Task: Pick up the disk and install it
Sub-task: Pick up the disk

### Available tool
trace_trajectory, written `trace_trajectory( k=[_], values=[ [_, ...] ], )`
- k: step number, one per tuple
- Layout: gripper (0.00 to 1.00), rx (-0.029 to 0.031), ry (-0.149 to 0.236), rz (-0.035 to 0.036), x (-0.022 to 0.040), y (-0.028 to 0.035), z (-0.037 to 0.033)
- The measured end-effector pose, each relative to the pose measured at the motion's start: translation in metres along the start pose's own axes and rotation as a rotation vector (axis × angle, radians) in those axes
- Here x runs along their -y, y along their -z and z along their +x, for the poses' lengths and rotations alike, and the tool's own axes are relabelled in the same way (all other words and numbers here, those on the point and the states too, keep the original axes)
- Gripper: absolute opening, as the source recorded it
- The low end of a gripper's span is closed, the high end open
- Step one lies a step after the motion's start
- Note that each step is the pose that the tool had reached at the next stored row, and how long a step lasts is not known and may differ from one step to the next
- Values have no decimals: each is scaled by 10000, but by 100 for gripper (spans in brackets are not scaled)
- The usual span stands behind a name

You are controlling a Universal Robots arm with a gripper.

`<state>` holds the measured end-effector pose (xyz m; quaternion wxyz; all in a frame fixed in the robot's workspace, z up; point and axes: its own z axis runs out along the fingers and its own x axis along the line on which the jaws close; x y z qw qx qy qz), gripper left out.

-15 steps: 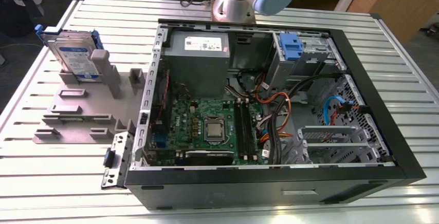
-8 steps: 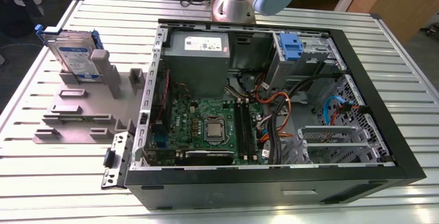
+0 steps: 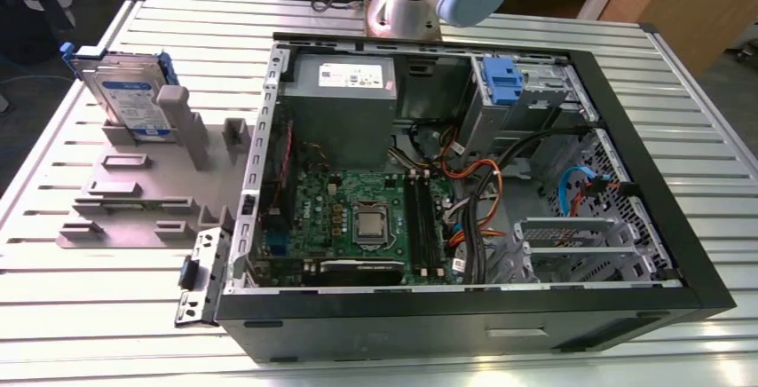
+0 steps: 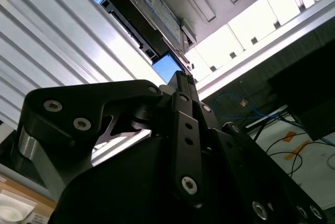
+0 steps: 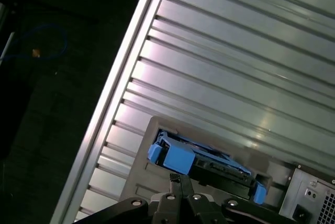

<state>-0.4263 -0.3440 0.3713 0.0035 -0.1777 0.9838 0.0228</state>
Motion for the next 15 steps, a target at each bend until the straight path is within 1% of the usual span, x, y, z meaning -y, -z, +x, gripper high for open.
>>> trace_trajectory(
  k=[8,15],
  values=[
    [11,-14,319,-5,0,0,0],
    [11,-43,994,-15,0,0,0]
  ],
)
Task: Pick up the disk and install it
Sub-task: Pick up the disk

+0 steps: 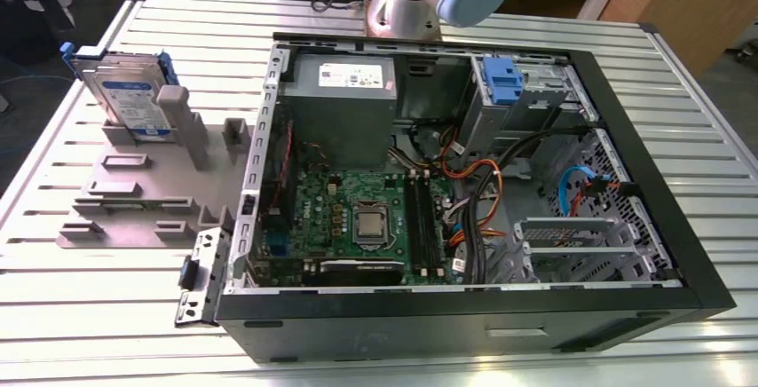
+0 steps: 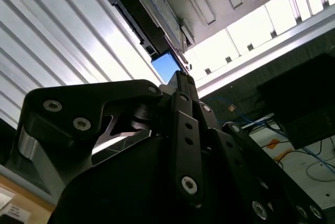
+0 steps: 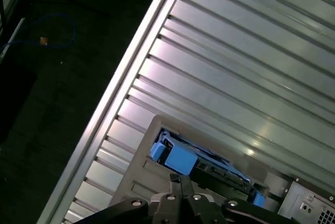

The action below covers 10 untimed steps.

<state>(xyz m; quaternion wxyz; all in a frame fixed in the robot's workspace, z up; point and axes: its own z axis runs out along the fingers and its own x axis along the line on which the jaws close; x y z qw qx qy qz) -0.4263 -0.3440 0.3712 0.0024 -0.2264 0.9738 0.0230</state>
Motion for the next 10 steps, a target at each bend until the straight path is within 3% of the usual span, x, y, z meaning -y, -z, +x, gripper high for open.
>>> trace_trajectory(
  k=[10],
  values=[
    [11,-49,1126,-17,0,0,0]
  ],
)
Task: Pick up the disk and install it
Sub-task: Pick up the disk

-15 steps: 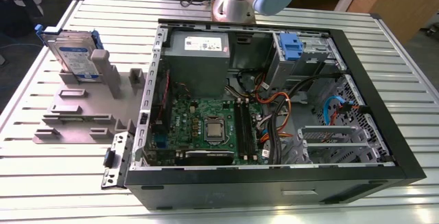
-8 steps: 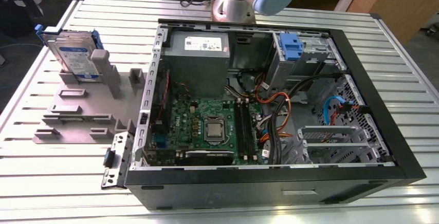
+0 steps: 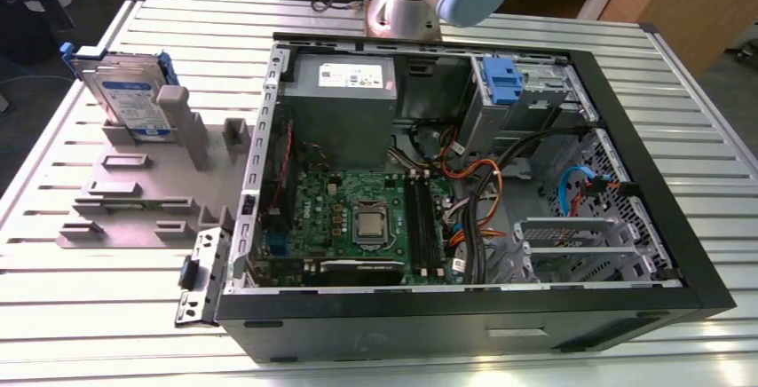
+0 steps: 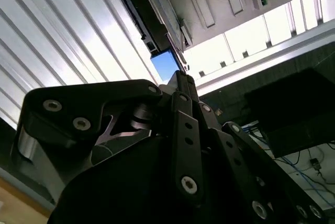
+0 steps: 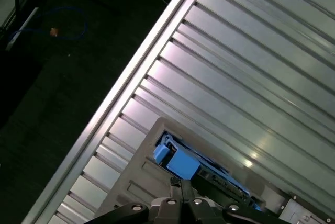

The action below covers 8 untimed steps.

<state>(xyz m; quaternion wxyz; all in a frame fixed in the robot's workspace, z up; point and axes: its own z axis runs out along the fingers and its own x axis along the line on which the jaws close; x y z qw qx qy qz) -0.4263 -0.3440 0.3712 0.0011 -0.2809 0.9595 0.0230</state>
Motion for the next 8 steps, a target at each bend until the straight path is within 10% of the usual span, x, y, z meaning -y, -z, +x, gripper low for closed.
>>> trace_trajectory(
  k=[8],
  values=[
    [11,-41,951,-14,0,0,0]
  ],
)
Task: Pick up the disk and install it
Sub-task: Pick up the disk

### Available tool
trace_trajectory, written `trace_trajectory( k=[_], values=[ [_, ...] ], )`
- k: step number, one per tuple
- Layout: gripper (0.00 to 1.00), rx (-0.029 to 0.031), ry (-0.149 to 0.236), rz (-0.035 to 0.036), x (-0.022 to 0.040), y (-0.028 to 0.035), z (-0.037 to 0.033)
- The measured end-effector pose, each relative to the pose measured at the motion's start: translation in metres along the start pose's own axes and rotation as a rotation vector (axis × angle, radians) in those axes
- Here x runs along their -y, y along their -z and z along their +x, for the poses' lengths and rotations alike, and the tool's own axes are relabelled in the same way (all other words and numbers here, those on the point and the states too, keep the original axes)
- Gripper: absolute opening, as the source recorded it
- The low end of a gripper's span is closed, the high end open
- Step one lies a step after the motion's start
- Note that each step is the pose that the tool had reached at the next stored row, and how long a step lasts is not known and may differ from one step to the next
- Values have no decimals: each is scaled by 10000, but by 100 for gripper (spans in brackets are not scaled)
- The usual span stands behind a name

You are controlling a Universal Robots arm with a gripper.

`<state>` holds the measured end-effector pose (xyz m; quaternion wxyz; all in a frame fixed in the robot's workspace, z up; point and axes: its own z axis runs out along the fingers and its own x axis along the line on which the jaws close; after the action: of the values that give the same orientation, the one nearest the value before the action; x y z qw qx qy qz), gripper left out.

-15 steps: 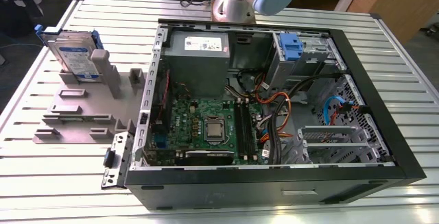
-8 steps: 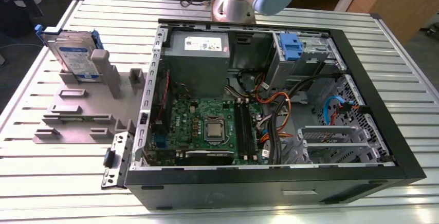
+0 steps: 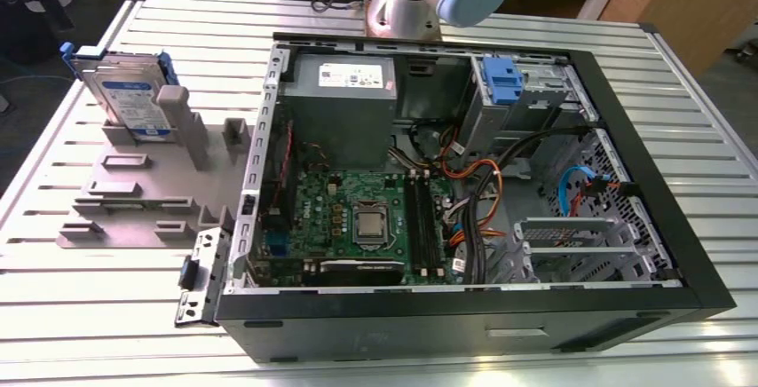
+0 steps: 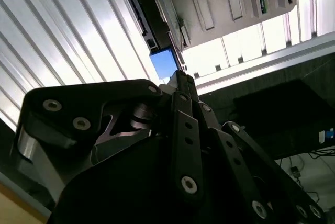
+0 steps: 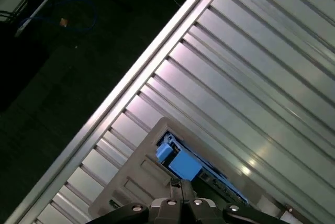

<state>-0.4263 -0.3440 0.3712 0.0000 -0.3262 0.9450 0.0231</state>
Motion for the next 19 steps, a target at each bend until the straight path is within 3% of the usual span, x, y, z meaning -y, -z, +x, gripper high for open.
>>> trace_trajectory(
  k=[8,19],
  values=[
    [11,-40,918,-14,0,0,0],
    [11,-69,1595,-24,0,0,0]
  ],
)
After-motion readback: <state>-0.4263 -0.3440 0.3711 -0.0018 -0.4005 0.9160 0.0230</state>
